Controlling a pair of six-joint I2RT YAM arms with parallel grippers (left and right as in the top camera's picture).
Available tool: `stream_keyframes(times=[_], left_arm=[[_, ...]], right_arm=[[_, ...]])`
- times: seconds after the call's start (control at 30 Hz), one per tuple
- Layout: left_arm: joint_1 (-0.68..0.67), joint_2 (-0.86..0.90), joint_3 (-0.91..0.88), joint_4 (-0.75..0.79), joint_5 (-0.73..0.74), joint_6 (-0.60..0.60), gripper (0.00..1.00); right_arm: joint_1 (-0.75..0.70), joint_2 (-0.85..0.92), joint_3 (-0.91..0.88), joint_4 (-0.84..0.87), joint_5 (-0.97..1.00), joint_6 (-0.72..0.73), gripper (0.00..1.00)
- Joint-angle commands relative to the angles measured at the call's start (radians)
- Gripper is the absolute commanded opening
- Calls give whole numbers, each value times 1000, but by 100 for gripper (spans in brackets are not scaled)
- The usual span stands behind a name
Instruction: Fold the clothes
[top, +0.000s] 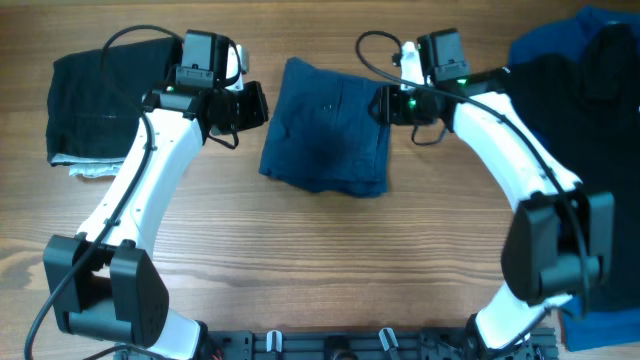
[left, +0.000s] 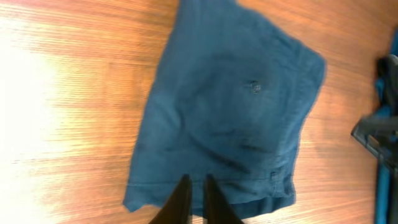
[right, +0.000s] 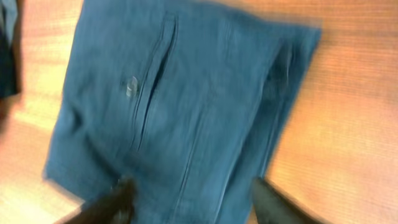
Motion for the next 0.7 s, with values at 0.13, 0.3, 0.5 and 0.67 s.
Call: stream_keyframes(times=[0.13,0.3,0.5,0.67], left_arm=[[5,7,-68,-34,-45,-10,4],[2,7,-159,-76,-42,-76,4],[-62,7,-294,-36,-8,-141,4],[-111,7,-412,193,-8,-231,4]], right_arm=[[26,74,-10,382,150,-85,4],[26,161,-10,544,165,-46,4],[27,352,-10,687,181,5,4],[26,402,-10,680,180,5,4]])
